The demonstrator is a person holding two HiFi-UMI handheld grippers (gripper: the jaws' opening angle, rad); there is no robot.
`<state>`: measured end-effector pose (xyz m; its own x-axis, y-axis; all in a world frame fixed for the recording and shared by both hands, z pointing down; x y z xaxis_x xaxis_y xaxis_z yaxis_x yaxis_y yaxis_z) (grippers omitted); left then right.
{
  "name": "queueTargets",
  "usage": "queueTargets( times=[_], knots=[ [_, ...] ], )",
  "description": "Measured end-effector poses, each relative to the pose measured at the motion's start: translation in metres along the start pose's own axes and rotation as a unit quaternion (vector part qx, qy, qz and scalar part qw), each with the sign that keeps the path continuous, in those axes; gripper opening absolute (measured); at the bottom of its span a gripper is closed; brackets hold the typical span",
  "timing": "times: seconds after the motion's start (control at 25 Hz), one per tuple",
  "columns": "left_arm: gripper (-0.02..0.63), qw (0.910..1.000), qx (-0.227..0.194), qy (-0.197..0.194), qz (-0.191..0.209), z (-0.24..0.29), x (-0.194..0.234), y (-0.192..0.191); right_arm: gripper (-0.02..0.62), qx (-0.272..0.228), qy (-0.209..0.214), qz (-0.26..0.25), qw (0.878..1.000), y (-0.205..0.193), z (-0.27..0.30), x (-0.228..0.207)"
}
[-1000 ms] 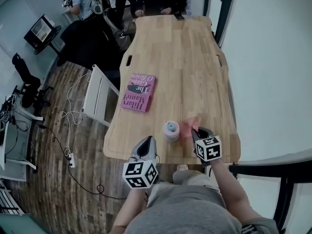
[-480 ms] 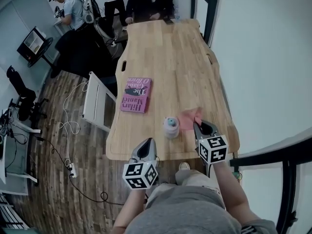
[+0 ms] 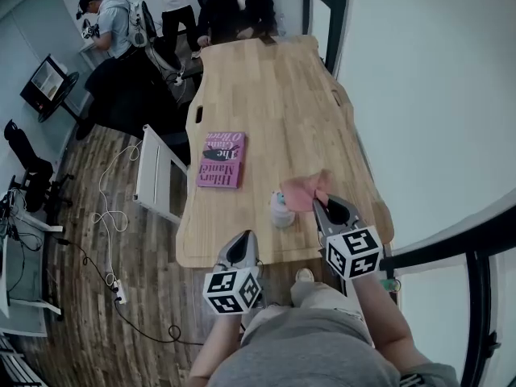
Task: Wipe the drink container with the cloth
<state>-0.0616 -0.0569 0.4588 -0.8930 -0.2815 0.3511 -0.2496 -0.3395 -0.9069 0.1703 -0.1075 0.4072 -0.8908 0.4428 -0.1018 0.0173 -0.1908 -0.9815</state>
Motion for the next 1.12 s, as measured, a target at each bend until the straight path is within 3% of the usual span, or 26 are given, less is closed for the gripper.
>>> queueTargets(
  times=[0.4, 1.12],
  knots=[
    [0.002, 1.0000, 0.006, -0.003, -0.005, -0.006, 0.007, -0.005, 0.028, 0.030, 0.029, 0.003, 0.999, -0.024, 0.003, 0.024],
    [0.002, 0.9998, 0.013, 0.016, -0.007, 0.000, 0.019, -0.006, 0.028, 0.124, 0.048, 0.001, 0.991, -0.083, 0.034, 0.017]
  ],
)
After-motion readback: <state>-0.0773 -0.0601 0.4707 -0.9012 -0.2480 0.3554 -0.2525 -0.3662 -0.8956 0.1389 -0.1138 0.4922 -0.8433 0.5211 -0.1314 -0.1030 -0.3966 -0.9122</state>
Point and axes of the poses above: the fingertips, and each gripper's own axes: z forward along the fingers, x to its left, y out of its top, the point moved 8 cm from there along -z, backward along the fingers, and after that the axes turned 7 degrees about -x, right-handed, at the moved point
